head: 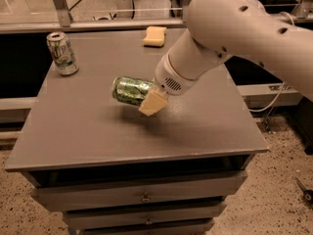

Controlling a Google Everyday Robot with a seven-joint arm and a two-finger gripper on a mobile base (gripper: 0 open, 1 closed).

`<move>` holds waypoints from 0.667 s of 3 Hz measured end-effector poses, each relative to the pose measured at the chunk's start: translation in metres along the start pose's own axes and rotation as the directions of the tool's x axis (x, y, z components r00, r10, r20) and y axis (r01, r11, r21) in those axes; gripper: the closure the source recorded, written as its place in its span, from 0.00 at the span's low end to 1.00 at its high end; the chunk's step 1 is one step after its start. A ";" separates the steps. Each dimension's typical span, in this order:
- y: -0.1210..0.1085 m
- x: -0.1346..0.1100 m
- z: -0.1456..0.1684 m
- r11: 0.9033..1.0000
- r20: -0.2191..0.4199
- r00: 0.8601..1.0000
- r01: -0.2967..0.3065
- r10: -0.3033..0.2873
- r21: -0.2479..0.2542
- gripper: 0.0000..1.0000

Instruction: Move green can near 7up can

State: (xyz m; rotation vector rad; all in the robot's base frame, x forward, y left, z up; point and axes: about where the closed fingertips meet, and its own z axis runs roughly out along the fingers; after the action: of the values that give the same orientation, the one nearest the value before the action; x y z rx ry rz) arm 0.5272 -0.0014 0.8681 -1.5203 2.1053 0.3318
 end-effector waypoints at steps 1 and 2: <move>-0.005 -0.003 0.003 1.000 0.019 1.000 -0.009 0.009 0.013 1.00; -0.038 -0.016 0.019 0.998 0.059 0.998 -0.016 0.012 0.061 1.00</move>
Offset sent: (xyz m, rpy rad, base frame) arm 0.1088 0.0178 -0.0098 0.0871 -0.1389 -0.0772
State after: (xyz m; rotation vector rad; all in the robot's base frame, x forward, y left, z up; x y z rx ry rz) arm 0.5715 0.0072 0.8648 -1.4441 2.0624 0.3099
